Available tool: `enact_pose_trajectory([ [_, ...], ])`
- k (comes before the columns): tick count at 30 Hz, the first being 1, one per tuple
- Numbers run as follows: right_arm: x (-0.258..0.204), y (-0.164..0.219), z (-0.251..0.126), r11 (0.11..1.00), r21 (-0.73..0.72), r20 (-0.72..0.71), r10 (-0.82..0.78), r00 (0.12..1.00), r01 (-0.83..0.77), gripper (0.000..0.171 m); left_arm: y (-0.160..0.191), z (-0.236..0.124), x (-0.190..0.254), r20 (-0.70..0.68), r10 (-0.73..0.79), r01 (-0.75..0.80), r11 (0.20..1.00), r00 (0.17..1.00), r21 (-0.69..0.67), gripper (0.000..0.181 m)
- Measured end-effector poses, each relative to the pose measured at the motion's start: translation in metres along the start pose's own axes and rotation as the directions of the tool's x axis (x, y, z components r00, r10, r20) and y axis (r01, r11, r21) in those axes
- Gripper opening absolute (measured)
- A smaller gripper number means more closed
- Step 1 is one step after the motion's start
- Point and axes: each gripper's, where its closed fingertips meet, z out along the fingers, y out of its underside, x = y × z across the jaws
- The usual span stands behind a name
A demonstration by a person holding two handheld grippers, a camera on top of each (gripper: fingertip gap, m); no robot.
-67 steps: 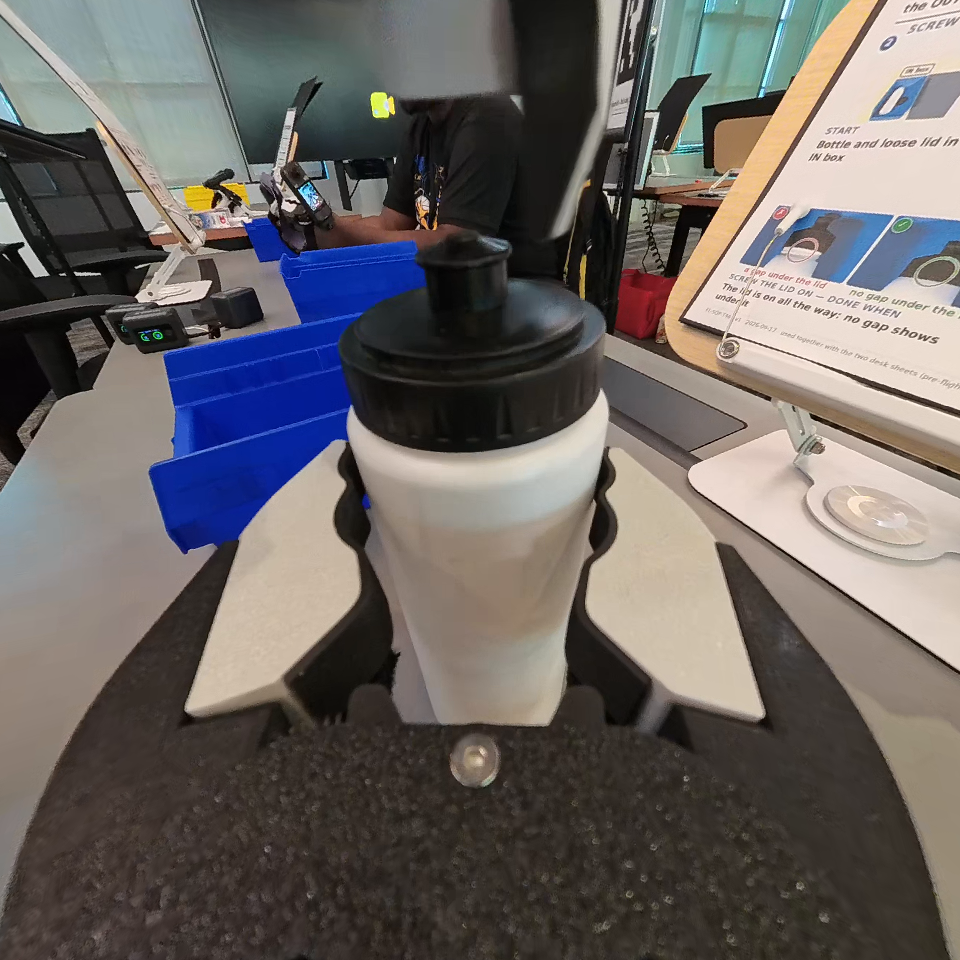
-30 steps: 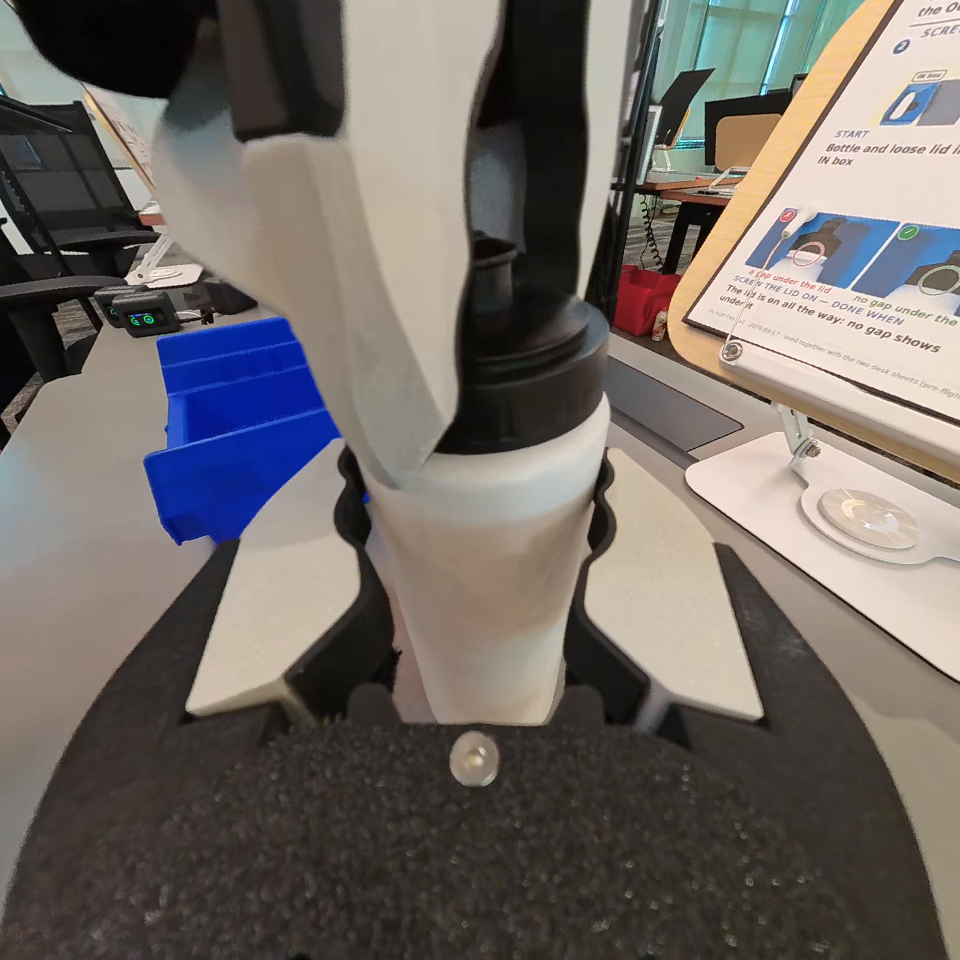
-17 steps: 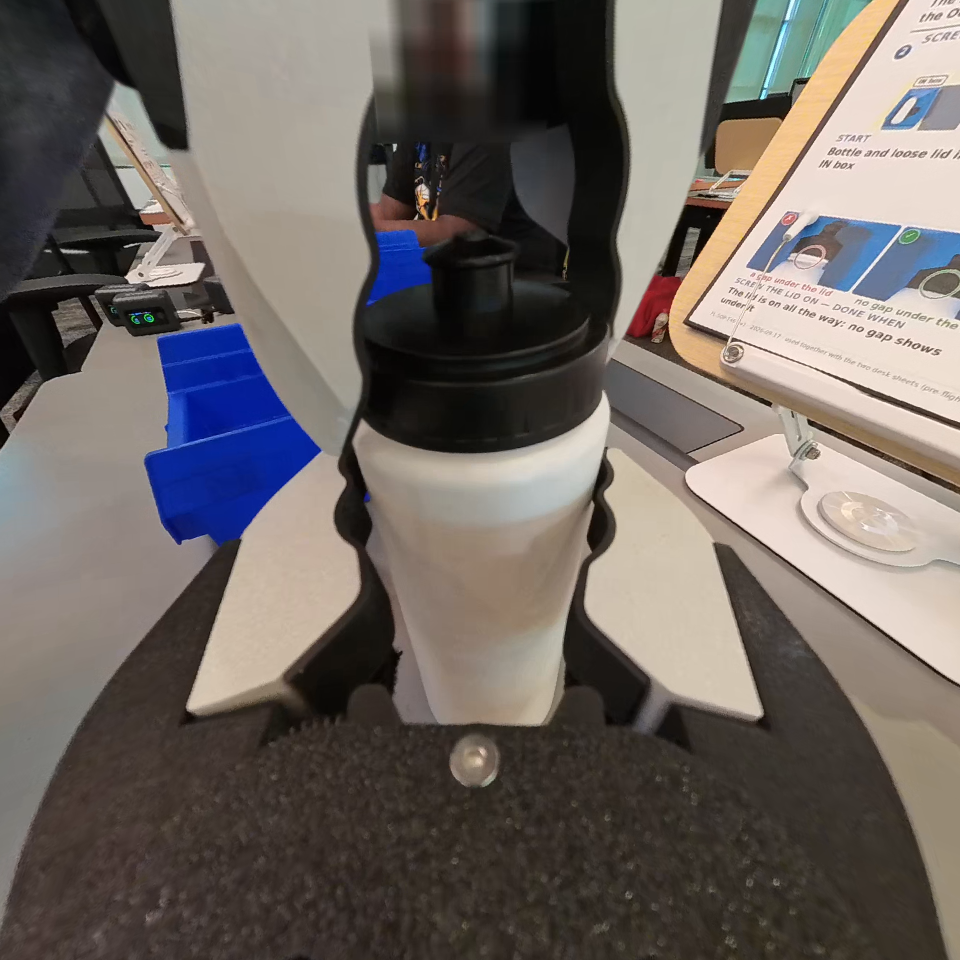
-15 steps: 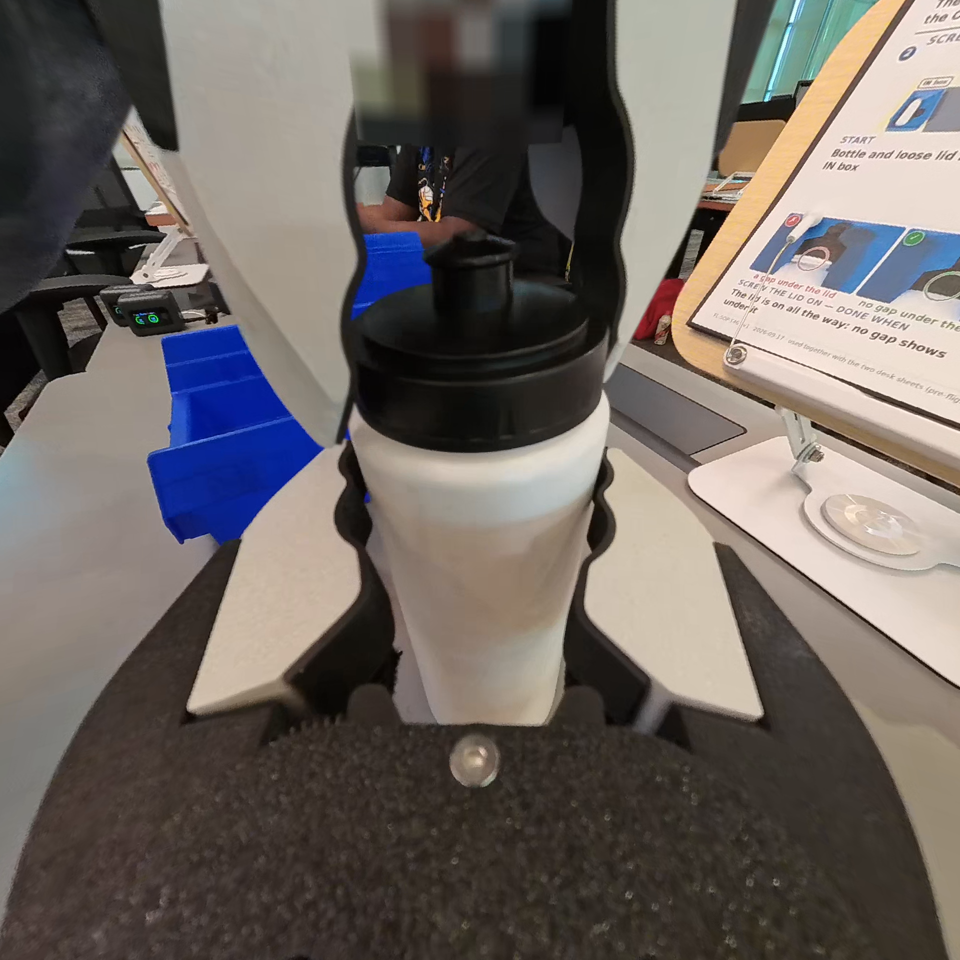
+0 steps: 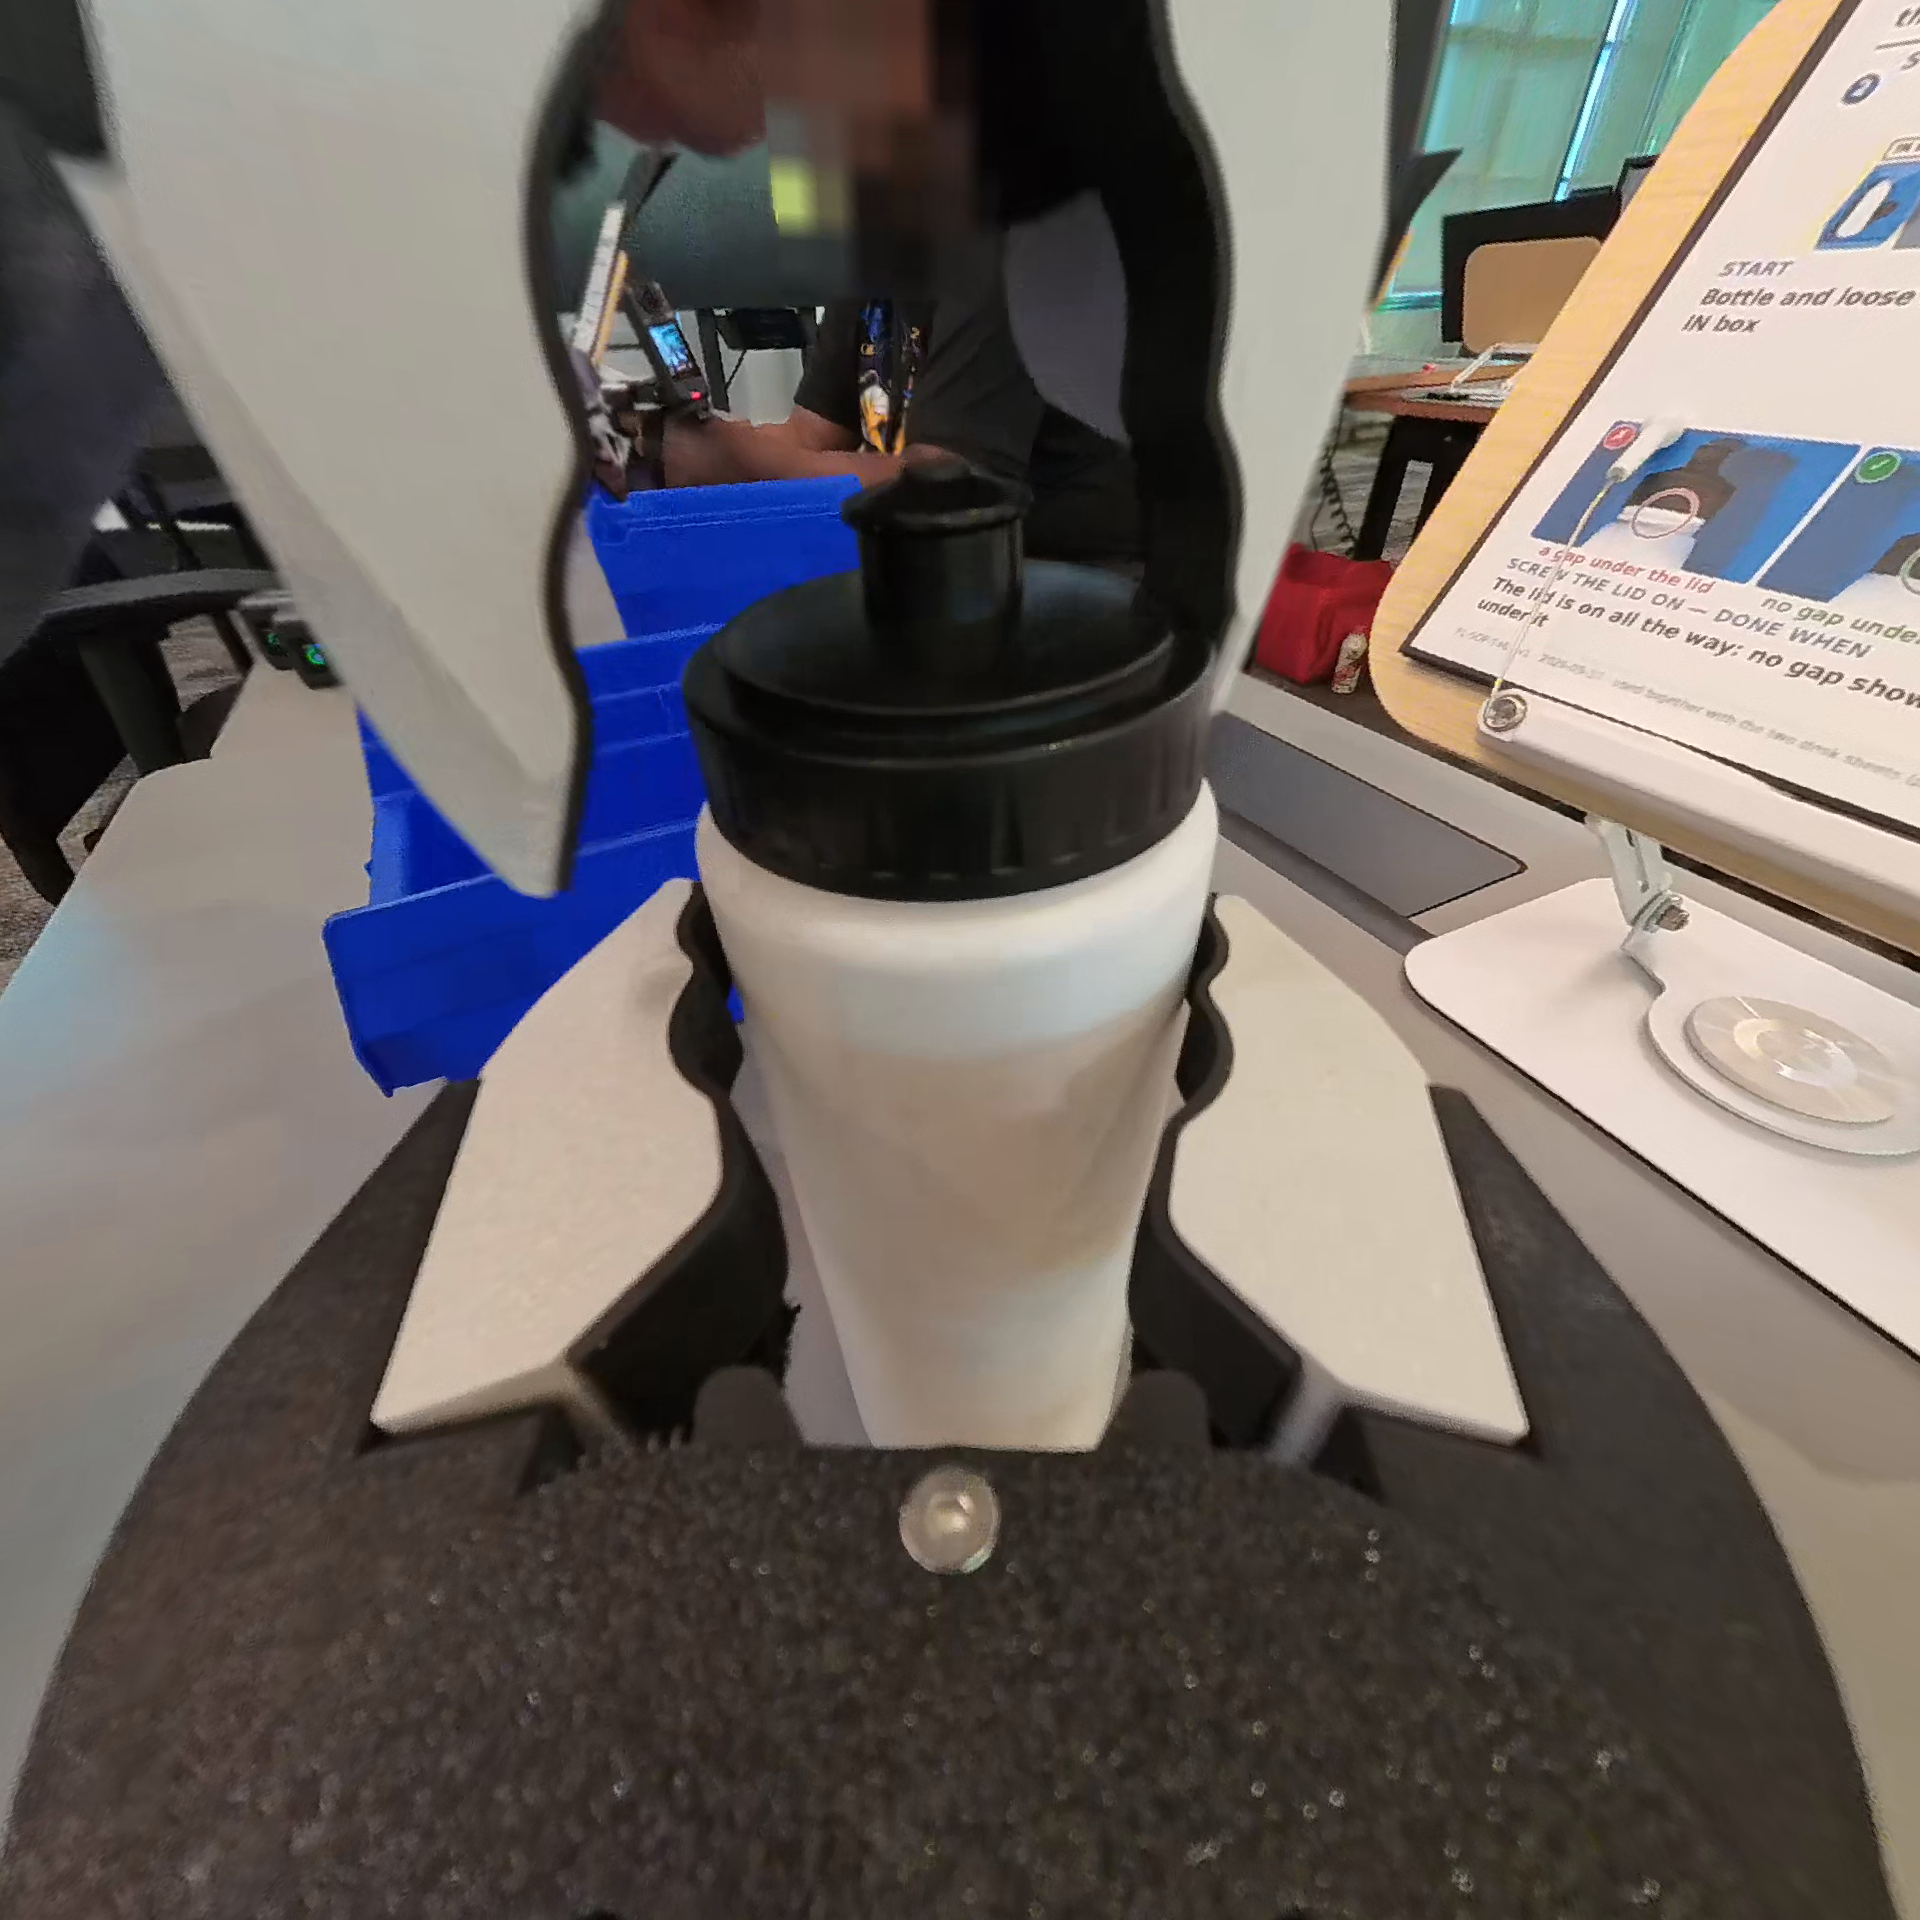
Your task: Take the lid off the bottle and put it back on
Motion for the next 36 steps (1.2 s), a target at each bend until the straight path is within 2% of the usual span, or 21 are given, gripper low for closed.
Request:
enact_pose_trajectory([
  [2, 0.000, 0.000, 0.000, 1.000, 0.005, -0.001, 0.002, 1.000, -0.002, 0.084, -0.006, -0.009, 0.005, -0.051, -0.171, 0.174, 0.983, 0.984, 0.054, 0.098],
  [5, 0.001, 0.000, 0.000, 1.000, 0.006, -0.009, 0.004, 1.000, -0.004, 0.084, -0.009, -0.018, -0.006, -0.008, -0.439, 0.436, 0.890, 0.898, 0.135, 0.096],
  [8, 0.002, 0.000, 0.000, 1.000, 0.008, -0.018, 0.007, 1.000, -0.006, 0.084, -0.001, -0.021, -0.016, 0.028, -0.671, 0.656, 0.731, 0.741, 0.185, 0.095],
  [11, 0.002, 0.000, 0.001, 1.000, 0.012, -0.020, 0.010, 1.000, -0.009, 0.084, 0.007, -0.017, -0.017, -0.024, -0.869, 0.859, 0.483, 0.494, 0.171, 0.075],
  [12, 0.002, -0.001, 0.001, 1.000, 0.015, -0.020, 0.012, 1.000, -0.011, 0.084, 0.003, -0.018, -0.019, -0.063, -0.892, 0.883, 0.431, 0.449, 0.187, 0.062],
  [14, 0.003, -0.001, 0.001, 1.000, 0.020, -0.020, 0.014, 1.000, -0.014, 0.084, 0.002, -0.016, -0.023, -0.050, -0.917, 0.904, 0.380, 0.396, 0.194, 0.060],
  [17, 0.003, -0.001, 0.001, 1.000, 0.024, -0.019, 0.017, 1.000, -0.017, 0.084, -0.001, -0.012, -0.022, -0.024, -0.928, 0.917, 0.363, 0.372, 0.165, 0.064],
  [23, 0.002, -0.001, 0.001, 1.000, 0.019, -0.018, 0.012, 1.000, -0.012, 0.084, -0.005, -0.009, -0.012, 0.064, -0.905, 0.899, 0.425, 0.420, 0.109, 0.083],
  [26, 0.002, -0.001, 0.001, 1.000, 0.017, -0.018, 0.012, 1.000, -0.012, 0.084, -0.002, -0.003, -0.013, 0.093, -0.900, 0.897, 0.433, 0.426, 0.087, 0.083],
  [28, 0.002, -0.001, 0.001, 1.000, 0.018, -0.018, 0.012, 1.000, -0.011, 0.084, 0.002, 0.002, -0.016, 0.112, -0.898, 0.896, 0.436, 0.426, 0.083, 0.077],
  [31, 0.003, -0.001, 0.001, 1.000, 0.019, -0.018, 0.015, 1.000, -0.015, 0.084, 0.003, 0.005, -0.018, 0.075, -0.900, 0.895, 0.435, 0.430, 0.096, 0.075],
  [33, 0.002, -0.001, 0.001, 1.000, 0.016, -0.020, 0.011, 1.000, -0.011, 0.084, 0.003, 0.005, -0.017, 0.063, -0.880, 0.874, 0.475, 0.471, 0.101, 0.075],
  [36, 0.002, 0.000, 0.001, 1.000, 0.008, -0.025, 0.005, 1.000, -0.005, 0.084, 0.003, 0.006, -0.016, 0.079, -0.799, 0.795, 0.602, 0.596, 0.082, 0.076],
])
